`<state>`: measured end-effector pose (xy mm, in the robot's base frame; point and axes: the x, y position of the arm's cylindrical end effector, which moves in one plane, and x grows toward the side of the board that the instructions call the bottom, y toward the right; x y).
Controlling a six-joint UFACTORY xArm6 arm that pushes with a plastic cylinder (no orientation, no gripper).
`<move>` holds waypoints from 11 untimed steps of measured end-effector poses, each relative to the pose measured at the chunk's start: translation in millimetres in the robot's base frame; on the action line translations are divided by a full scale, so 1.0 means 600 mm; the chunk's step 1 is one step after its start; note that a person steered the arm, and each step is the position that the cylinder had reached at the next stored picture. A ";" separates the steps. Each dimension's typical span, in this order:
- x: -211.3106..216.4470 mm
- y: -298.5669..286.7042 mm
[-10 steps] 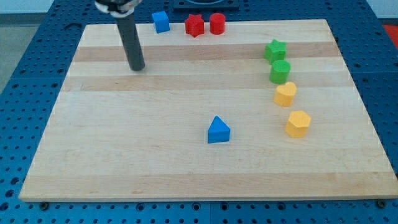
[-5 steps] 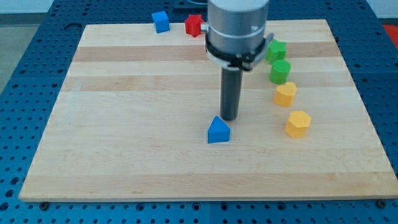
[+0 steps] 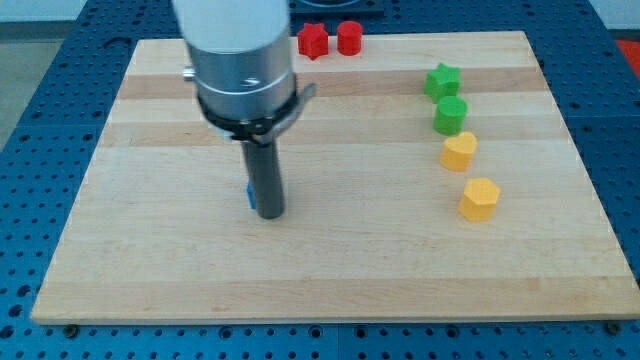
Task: Move the blue triangle towards the blue cube
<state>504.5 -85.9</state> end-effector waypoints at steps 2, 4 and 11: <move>-0.014 -0.027; -0.028 -0.015; -0.230 0.009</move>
